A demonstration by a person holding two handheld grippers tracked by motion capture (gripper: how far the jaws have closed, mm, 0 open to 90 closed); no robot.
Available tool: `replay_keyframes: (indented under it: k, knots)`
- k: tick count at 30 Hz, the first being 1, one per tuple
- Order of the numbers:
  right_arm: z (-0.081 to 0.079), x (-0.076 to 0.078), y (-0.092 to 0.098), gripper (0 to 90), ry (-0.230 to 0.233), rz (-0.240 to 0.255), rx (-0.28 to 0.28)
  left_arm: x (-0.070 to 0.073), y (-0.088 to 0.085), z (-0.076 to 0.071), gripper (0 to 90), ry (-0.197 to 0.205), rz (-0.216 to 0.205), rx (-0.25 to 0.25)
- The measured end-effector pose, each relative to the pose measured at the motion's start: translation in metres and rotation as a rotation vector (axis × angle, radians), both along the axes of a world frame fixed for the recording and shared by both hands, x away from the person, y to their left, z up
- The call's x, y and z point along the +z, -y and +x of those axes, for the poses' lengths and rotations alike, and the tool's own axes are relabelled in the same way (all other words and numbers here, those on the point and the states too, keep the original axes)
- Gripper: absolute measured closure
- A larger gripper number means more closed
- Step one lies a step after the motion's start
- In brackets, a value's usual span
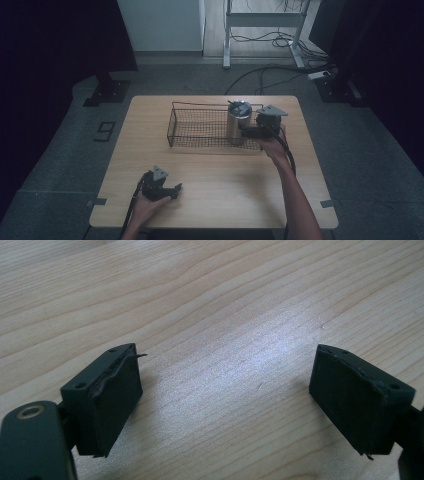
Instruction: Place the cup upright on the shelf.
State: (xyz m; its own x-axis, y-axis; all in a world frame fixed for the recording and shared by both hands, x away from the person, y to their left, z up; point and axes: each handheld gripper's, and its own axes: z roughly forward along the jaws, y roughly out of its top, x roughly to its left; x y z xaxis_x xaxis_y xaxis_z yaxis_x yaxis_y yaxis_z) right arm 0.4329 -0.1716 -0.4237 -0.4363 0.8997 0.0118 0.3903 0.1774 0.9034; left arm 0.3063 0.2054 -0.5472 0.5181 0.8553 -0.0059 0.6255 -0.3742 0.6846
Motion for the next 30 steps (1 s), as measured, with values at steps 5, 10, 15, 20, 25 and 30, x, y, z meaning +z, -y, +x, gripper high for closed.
replay_keyframes:
  k: [5, 10, 15, 20, 25, 30]
  knots:
    - [-0.011, -0.007, 0.010, 1.5, -0.008, 0.004, 0.001, 0.000, 0.000, 0.000, 13.4, 0.000, 0.000, 0.000]
    - [-0.024, -0.015, 0.019, 3.9, -0.010, 0.018, -0.002, 0.000, 0.000, 0.000, 13.4, 0.000, 0.000, 0.000]
    - [-0.038, -0.025, 0.028, 7.6, -0.010, 0.036, -0.002, 0.000, 0.000, 0.000, 13.4, 0.000, 0.000, 0.000]
    - [-0.051, -0.037, 0.035, 11.1, -0.020, 0.044, -0.005, 0.000, 0.000, 0.000, 13.4, 0.000, 0.002, -0.001]
    - [-0.064, -0.046, 0.043, 12.9, -0.025, 0.060, -0.010, 0.000, 0.000, 0.000, 13.4, 0.000, 0.001, 0.000]
    - [-0.075, -0.055, 0.049, 13.6, -0.039, 0.062, -0.009, 0.000, 0.000, 0.000, 13.4, 0.000, 0.001, -0.001]
